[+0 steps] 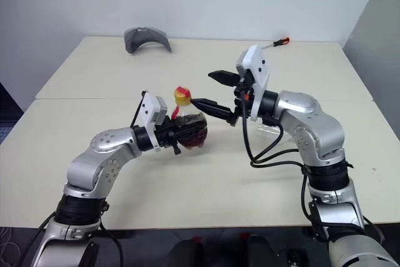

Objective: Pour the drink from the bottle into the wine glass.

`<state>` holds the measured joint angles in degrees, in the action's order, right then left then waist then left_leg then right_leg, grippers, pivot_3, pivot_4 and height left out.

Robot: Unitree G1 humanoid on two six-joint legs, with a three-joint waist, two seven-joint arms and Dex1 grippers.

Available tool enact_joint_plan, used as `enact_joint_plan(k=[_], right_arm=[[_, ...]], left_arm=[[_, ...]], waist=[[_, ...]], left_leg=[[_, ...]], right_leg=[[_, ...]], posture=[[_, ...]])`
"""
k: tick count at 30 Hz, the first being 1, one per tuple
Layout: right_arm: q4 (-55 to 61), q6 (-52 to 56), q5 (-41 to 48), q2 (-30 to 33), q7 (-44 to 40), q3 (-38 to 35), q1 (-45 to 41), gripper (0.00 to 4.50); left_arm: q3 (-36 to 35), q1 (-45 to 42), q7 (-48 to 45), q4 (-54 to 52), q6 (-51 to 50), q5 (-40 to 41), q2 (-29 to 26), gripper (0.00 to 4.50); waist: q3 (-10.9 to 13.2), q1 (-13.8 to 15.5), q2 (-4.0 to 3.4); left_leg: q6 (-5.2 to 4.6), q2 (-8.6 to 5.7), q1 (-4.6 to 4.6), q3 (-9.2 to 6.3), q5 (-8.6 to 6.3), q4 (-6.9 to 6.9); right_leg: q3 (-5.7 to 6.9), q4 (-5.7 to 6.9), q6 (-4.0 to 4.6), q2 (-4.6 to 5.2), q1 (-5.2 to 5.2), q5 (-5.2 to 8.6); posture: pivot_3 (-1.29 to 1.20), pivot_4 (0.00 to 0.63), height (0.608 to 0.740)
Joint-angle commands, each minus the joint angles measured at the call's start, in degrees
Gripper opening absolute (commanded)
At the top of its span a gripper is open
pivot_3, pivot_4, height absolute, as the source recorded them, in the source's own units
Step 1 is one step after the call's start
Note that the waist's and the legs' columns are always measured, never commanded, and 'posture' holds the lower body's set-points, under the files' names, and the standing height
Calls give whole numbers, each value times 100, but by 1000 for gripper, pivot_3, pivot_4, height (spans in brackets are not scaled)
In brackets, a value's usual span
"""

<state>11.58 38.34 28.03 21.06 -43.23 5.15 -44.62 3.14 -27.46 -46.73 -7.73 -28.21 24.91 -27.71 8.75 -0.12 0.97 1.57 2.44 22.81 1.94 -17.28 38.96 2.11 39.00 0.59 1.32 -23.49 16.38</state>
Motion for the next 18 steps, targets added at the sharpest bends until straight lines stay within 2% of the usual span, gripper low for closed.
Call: enact_joint_plan(k=[1, 18], right_arm=[[23, -263, -179, -106, 147, 56, -220, 4500], [-274, -439, -369, -459, 240, 245, -464, 4500]], left_arm=[[-19, -225, 60, -27, 178, -98, 57, 886], [3, -202, 43, -18, 221, -217, 188, 886]], waist=[[0, -2, 0], [0, -3, 0]], left_leg=[[1, 0, 0, 0, 0, 0], [1, 2, -2, -1, 1, 0]], right_leg=[[0, 0, 0, 0, 0, 0], [0, 2, 0, 1, -1, 0]], posture=[[0, 150, 740], [0, 150, 740]])
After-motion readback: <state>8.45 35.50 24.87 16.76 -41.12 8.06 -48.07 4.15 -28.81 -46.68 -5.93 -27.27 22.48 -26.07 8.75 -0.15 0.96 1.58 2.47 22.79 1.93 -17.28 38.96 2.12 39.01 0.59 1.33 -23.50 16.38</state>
